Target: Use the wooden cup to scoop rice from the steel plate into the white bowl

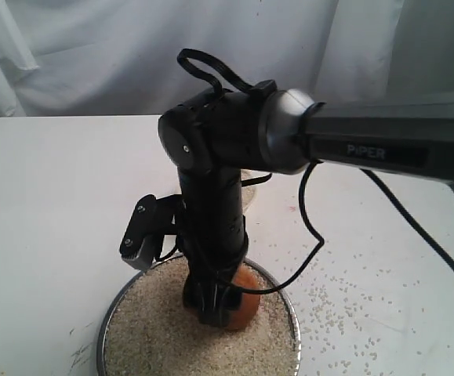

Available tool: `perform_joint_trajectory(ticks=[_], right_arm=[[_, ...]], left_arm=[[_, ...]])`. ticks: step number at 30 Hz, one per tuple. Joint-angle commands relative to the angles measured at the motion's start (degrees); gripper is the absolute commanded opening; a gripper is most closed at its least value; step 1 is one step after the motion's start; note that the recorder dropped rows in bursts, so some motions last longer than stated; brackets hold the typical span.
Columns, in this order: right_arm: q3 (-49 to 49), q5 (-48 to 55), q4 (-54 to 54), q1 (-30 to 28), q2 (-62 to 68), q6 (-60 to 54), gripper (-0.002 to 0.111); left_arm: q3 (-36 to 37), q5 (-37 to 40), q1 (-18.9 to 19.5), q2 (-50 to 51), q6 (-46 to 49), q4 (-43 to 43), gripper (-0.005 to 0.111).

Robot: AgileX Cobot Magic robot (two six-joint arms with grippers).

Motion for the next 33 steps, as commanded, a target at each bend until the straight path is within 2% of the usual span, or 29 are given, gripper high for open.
perform_joint_trajectory(ticks=[1,7,10,12,13,14,15,16,17,18,19,21,25,33], right_arm=[[-3.4,0.3,-0.6,0.8,2.5,0.0,0.0],[-3.6,0.3,1.1,0.8,2.5,-0.2,0.0],[-3.6,0.3,3.7,0.8,2.5,-1.2,0.007],[-3.7,0.3,4.5,0.8,2.5,-0.9,0.019],[-3.7,0.3,4.1,0.7,2.5,0.3,0.031],[-3.7,0.3,3.8,0.6,2.5,0.8,0.038],[-3.7,-0.6,3.2,0.1,2.5,1.4,0.054],[-3.7,-0.8,2.8,0.0,2.5,1.4,0.062],[-3.7,-1.0,1.5,-0.3,2.5,1.7,0.082],[-3.7,-1.4,1.1,-0.6,2.5,1.7,0.096],[-3.7,-2.3,1.1,-0.6,2.5,1.7,0.101],[-3.7,-4.1,1.5,-0.8,2.5,1.1,0.105],[-3.7,-7.8,5.6,-0.8,2.5,-3.0,0.105],[-3.8,-9.4,4.9,-0.8,0.5,-3.5,0.105]], left_arm=[[0.3,-0.8,0.1,-0.2,0.0,0.0,0.0],[0.3,-0.8,0.1,-0.2,0.0,0.0,0.0],[0.3,-0.8,0.1,-0.2,0.0,0.0,0.0],[0.3,-0.8,0.1,-0.2,0.0,0.0,0.0],[0.3,-0.8,0.1,-0.2,0.0,0.0,0.0],[0.3,-0.8,0.1,-0.2,0.0,0.0,0.0],[0.3,-0.8,0.1,-0.2,0.0,0.0,0.0],[0.3,-0.8,0.1,-0.2,0.0,0.0,0.0],[0.3,-0.8,0.1,-0.2,0.0,0.0,0.0],[0.3,-0.8,0.1,-0.2,0.0,0.0,0.0],[0.3,-0.8,0.1,-0.2,0.0,0.0,0.0],[0.3,-0.8,0.1,-0.2,0.0,0.0,0.0],[0.3,-0.8,0.1,-0.2,0.0,0.0,0.0],[0.3,-0.8,0.1,-0.2,0.0,0.0,0.0]])
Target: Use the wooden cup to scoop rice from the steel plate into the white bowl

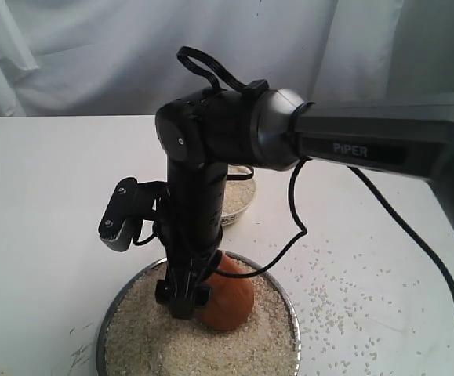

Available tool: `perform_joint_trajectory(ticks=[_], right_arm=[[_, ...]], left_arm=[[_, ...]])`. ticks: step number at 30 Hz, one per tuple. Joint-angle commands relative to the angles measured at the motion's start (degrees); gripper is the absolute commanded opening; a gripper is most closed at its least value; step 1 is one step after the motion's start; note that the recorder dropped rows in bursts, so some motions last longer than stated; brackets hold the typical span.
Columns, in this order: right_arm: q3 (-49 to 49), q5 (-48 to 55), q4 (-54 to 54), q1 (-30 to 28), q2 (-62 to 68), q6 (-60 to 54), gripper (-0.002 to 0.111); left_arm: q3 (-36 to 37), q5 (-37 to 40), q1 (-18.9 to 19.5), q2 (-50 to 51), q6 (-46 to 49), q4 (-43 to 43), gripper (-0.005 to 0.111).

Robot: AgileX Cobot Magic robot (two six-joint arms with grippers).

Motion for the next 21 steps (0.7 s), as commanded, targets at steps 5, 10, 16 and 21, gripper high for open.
perform_joint_trajectory(ticks=[5,10,16,21], right_arm=[[-0.4,-2.9,-0.5,-0.5,-6.9,2.5,0.105],[2.1,-2.7,3.3,-3.1,-12.0,9.8,0.105],[17.6,-16.7,11.1,-5.3,-21.2,7.4,0.096],[32.7,-32.5,16.6,-5.2,-28.2,6.1,0.082]], left_arm=[[0.3,-0.8,0.1,-0.2,0.0,0.0,0.0],[0.3,-0.8,0.1,-0.2,0.0,0.0,0.0],[0.3,-0.8,0.1,-0.2,0.0,0.0,0.0],[0.3,-0.8,0.1,-0.2,0.0,0.0,0.0]])
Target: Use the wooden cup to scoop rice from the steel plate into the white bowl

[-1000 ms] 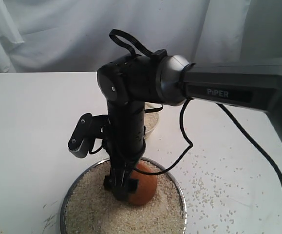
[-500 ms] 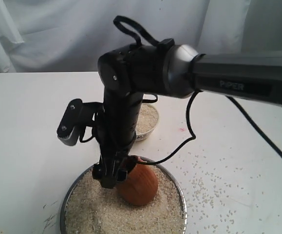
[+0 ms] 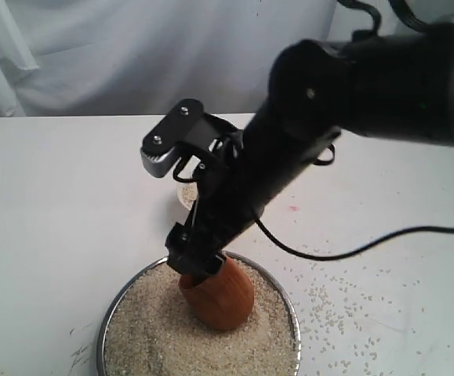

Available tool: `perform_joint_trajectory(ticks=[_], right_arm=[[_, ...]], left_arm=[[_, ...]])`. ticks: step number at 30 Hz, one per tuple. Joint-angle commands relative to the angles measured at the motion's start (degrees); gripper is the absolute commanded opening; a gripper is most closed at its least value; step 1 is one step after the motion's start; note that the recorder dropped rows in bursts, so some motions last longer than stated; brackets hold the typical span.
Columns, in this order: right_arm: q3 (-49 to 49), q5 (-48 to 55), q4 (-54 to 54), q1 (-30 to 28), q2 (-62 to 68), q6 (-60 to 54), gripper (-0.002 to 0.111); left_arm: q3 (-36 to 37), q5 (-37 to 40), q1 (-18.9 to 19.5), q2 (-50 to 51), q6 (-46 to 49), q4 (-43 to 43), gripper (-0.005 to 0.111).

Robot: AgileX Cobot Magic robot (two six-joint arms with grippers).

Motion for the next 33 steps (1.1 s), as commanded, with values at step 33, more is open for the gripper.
perform_joint_trajectory(ticks=[33], right_arm=[[23.8,-29.5,39.7,-0.3,2.7,-34.9,0.096]], left_arm=[[0.3,-0.8,0.1,-0.2,0.0,0.0,0.0]])
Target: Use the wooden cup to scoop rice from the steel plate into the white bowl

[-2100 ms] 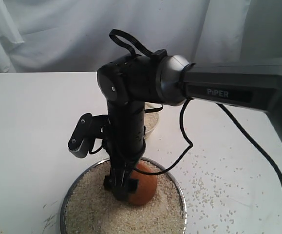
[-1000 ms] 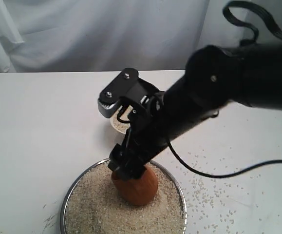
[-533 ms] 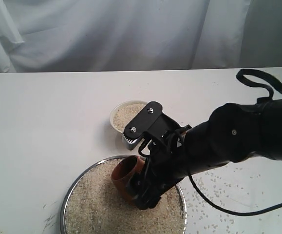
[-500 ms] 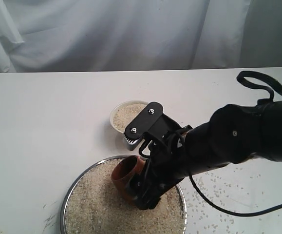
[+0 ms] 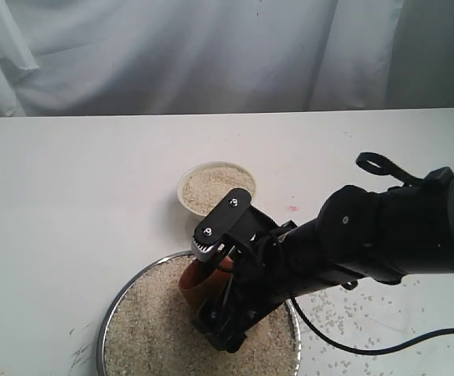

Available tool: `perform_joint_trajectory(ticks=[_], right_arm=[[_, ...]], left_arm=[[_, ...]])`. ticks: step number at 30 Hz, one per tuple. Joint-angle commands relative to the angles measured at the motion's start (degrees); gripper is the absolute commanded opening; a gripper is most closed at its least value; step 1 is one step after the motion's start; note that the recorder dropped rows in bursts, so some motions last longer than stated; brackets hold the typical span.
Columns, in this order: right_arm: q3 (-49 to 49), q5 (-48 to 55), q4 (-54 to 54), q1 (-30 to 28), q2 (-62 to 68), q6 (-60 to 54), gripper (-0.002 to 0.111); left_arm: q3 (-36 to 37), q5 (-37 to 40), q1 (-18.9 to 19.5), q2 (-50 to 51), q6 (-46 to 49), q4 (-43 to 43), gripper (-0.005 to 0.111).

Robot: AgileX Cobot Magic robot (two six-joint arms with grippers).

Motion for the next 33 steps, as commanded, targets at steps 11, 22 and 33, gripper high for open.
perform_joint_trajectory(ticks=[11,22,33], right_arm=[[-0.1,-3.7,5.7,-0.3,3.9,-5.6,0.095],[-0.1,-2.6,9.3,-0.3,3.8,-6.3,0.068],[-0.2,-1.7,9.6,-0.3,3.2,-9.4,0.036]], left_arm=[[0.3,-0.8,0.1,-0.2,0.0,0.0,0.0],[0.3,-0.8,0.1,-0.2,0.0,0.0,0.0],[0.3,-0.8,0.1,-0.2,0.0,0.0,0.0]])
